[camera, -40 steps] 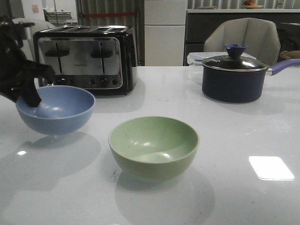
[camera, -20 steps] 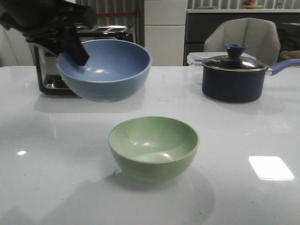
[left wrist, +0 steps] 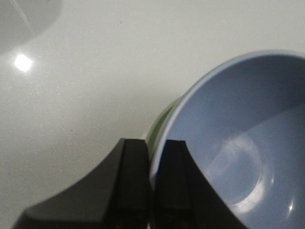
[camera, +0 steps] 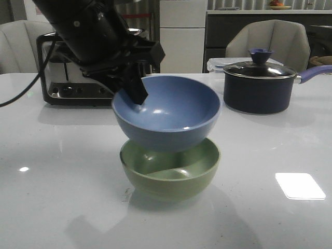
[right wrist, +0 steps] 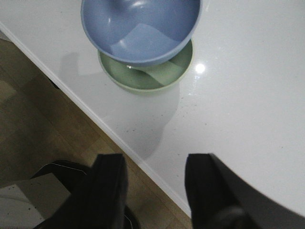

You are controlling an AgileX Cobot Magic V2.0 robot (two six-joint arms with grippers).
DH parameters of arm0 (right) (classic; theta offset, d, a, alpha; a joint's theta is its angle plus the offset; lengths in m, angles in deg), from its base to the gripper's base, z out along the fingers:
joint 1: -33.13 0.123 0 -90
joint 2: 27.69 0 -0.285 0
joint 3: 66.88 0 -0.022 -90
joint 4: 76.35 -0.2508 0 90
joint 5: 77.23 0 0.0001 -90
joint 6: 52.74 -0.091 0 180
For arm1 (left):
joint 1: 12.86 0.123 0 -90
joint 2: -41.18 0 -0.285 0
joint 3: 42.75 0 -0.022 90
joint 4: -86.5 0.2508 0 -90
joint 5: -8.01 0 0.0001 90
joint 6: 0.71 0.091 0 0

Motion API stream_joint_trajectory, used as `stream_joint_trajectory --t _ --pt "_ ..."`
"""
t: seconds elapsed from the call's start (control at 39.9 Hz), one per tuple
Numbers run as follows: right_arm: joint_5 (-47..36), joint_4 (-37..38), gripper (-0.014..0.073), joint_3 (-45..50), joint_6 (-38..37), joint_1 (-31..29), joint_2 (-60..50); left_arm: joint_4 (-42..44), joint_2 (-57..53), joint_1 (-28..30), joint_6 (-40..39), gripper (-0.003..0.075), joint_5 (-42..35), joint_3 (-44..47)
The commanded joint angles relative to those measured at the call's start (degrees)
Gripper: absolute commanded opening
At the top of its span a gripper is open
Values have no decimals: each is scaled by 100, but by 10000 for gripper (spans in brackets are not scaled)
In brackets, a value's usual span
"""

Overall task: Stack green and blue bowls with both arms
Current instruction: 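Lower the blue bowl into the green bowl with the left gripper, then open the left gripper and raise it away from the bowls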

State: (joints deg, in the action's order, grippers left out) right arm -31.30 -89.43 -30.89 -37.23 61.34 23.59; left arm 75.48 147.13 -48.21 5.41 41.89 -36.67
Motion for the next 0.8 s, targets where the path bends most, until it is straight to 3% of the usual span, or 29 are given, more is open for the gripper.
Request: stream_joint_trajectory --t 0.0,0.3,0.45,0.6,0.78 --pt "-278 -30 413 -150 70 0 -24 -232 -76 -49 5 93 -326 -193" --pt "-278 -30 413 -150 70 0 -24 -314 338 -51 5 104 -313 -193" --pt "-278 -30 413 -150 70 0 -24 -337 461 -51 5 223 -401 -193" --pt "-278 -30 413 -150 70 0 -24 -360 396 -51 5 434 -458 -206" --pt "-278 -30 413 -150 70 0 -24 -203 19 -51 5 444 -391 -206"
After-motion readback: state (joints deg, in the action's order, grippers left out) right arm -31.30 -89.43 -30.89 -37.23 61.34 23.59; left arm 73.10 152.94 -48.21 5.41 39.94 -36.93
